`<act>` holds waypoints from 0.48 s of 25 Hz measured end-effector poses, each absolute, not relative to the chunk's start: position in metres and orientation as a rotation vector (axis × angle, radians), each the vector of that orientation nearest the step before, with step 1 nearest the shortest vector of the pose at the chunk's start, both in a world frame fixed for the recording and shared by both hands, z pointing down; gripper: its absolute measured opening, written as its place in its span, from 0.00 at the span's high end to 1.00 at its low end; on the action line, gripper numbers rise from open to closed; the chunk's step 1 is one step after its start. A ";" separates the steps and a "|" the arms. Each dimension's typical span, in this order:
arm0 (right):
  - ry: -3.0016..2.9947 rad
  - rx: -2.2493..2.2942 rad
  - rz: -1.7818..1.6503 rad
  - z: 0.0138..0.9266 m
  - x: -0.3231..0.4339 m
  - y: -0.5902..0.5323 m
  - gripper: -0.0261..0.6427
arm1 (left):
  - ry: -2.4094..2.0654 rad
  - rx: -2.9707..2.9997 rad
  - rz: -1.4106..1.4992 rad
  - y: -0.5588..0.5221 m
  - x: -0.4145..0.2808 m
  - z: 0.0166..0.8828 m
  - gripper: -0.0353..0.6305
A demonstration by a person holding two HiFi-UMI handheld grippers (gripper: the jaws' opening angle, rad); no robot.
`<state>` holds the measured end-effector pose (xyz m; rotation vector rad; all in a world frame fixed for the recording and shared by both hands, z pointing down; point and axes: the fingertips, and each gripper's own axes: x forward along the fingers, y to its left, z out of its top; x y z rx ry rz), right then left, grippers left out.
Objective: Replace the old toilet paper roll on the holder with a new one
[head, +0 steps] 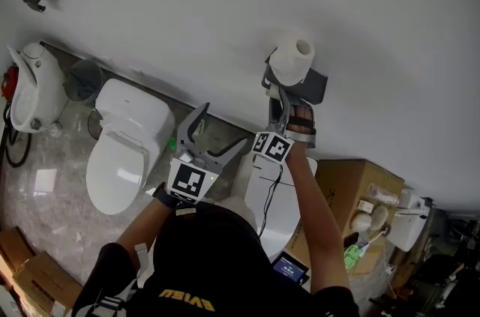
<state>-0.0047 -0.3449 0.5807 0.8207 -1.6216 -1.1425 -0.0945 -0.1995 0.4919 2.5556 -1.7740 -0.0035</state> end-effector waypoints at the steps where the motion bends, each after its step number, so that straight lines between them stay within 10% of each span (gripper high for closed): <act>1: -1.622 0.823 -1.139 0.581 -0.005 -0.345 0.69 | -1.772 2.557 -0.001 -0.199 -0.095 0.492 0.26; 12: -1.589 0.852 -1.108 0.577 0.007 -0.344 0.69 | -1.725 2.593 0.014 -0.200 -0.091 0.490 0.26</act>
